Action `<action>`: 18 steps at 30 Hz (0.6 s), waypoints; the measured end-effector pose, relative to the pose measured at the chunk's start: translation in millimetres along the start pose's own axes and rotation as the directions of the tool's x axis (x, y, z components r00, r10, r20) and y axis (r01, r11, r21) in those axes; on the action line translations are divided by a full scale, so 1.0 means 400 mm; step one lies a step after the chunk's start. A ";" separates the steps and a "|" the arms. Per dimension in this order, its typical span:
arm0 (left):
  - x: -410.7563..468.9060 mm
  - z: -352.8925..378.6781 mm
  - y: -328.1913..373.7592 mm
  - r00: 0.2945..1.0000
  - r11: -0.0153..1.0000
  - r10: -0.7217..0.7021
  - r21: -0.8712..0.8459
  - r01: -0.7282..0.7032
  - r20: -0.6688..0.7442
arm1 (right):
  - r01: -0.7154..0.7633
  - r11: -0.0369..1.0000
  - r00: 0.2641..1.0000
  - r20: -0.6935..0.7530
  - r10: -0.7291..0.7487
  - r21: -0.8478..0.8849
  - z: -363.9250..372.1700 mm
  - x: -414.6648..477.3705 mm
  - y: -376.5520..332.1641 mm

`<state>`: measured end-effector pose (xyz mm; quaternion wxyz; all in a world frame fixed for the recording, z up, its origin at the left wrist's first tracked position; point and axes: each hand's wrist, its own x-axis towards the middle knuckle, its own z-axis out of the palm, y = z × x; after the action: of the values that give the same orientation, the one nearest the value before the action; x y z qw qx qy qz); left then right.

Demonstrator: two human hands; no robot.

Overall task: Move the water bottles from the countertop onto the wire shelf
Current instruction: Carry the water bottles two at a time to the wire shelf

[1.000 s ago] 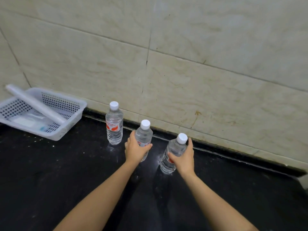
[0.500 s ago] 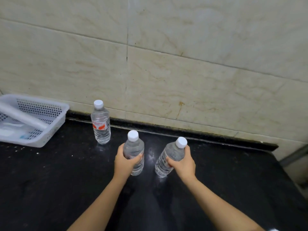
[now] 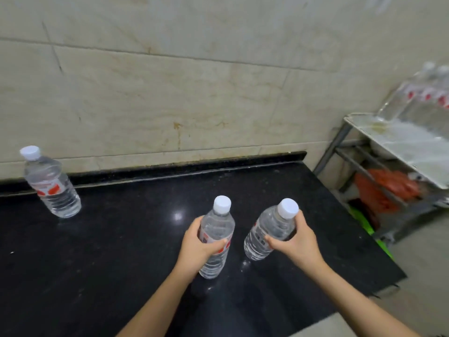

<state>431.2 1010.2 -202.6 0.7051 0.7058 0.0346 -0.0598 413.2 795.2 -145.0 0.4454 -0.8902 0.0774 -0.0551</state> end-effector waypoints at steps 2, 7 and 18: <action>-0.019 0.071 0.009 0.998 1.000 0.016 0.020 -0.017 0.054 | -0.019 1.000 0.999 -0.026 0.019 -0.004 -0.073 -0.027 0.040; -0.087 0.282 0.024 0.992 0.998 0.058 0.030 -0.061 0.110 | -0.014 1.000 0.993 -0.120 0.017 0.023 -0.270 -0.099 0.165; -0.243 0.790 -0.001 0.990 0.995 0.097 0.001 -0.097 0.105 | -0.004 0.996 0.959 -0.284 0.028 0.084 -0.724 -0.266 0.457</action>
<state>323.8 697.9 -189.8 0.7059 0.7045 -0.0371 -0.0626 244.1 479.8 -121.9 0.4666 -0.8532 0.1457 -0.1820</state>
